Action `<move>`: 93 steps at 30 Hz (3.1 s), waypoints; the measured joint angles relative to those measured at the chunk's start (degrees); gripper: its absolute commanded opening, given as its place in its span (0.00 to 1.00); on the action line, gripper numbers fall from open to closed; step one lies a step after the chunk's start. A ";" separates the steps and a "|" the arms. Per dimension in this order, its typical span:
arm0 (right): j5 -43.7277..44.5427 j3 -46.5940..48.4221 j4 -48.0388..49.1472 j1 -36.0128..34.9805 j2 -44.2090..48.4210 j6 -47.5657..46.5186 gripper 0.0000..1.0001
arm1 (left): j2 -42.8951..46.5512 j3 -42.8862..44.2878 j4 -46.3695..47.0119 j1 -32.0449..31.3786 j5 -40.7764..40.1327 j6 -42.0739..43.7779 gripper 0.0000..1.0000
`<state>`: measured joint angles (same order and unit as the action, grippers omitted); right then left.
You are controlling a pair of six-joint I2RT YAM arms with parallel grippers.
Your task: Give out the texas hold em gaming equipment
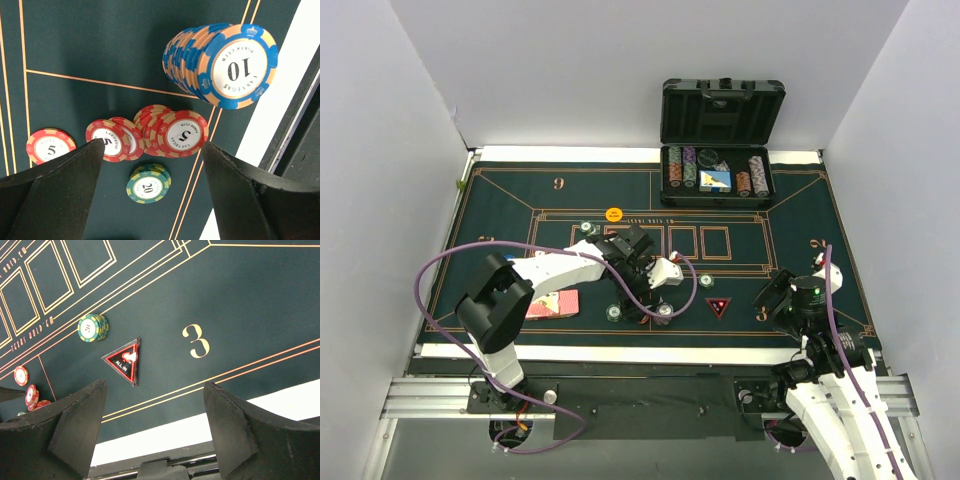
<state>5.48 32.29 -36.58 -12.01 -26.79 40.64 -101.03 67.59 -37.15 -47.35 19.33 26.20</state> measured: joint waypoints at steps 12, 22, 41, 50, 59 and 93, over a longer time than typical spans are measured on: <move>-0.37 0.00 0.24 0.00 0.00 -0.02 0.73 | 0.85 -2.84 2.10 -2.23 -2.45 -0.24 0.95; -0.39 -0.02 0.37 0.00 0.00 -0.02 0.73 | 0.85 -4.85 7.08 -2.62 -5.81 -0.52 0.88; -0.42 -0.04 0.39 0.00 -0.26 -0.02 0.73 | -0.42 -4.48 10.10 0.63 -7.30 -1.29 0.43; -0.42 -0.04 0.39 0.00 -0.63 -0.04 0.73 | -4.92 1.51 8.04 2.10 -6.69 -4.59 0.43; -0.90 -0.04 0.68 -0.02 -1.51 -0.22 0.73 | -6.60 5.84 4.48 5.07 -4.20 -6.73 0.51; -8.41 56.19 14.73 -36.85 -87.12 -18.51 0.51 | 11.08 6.97 -11.89 45.51 9.29 -7.10 0.58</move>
<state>-2.94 88.49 -21.85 -48.86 -113.91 22.13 -89.95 74.56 -49.04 -1.85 28.62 19.09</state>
